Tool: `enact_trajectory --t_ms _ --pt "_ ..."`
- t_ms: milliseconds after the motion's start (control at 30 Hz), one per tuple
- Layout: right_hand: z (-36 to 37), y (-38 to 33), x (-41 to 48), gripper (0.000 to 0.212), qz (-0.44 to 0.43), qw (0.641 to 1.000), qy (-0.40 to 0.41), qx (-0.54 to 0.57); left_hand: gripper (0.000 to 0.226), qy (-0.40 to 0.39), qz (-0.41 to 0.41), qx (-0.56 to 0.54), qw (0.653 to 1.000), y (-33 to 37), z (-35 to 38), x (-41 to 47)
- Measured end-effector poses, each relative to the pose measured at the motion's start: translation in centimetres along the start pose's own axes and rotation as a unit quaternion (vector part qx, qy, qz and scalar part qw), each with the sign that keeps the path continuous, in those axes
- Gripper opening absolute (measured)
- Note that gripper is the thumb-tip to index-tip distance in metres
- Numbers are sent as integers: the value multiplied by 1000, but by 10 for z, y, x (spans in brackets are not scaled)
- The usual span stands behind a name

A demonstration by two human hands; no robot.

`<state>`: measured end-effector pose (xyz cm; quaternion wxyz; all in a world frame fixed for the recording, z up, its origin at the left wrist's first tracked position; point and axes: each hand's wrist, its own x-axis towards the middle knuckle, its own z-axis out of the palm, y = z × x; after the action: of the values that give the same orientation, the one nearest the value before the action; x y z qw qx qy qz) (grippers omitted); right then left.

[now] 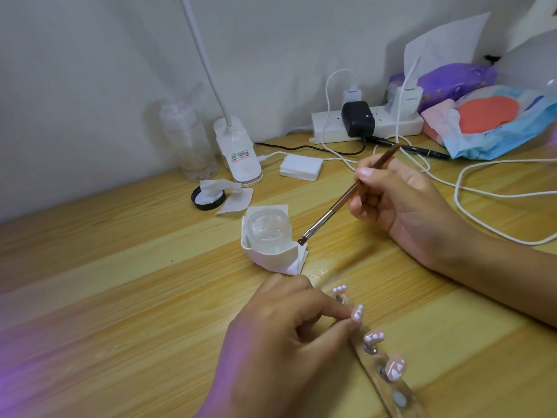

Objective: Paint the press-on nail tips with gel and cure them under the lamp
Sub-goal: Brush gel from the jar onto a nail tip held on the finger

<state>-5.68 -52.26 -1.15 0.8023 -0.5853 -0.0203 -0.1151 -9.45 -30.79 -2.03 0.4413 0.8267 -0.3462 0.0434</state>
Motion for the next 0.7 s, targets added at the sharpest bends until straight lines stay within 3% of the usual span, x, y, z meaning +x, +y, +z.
enact_trajectory --t_ms 133,367,533,700 --pt "1 -1 0 6 -2 1000 3 1 19 -9 17 19 1000 -4 -3 -4" --pt "1 -2 -1 7 -4 1000 1 -7 8 -12 165 139 976 0 1 -12" --pt "1 -3 -2 2 -3 1000 -8 -18 12 -32 187 163 968 3 2 -10" --pt "0 -4 -2 3 -23 1000 -6 -17 12 2 208 181 961 6 5 -11"
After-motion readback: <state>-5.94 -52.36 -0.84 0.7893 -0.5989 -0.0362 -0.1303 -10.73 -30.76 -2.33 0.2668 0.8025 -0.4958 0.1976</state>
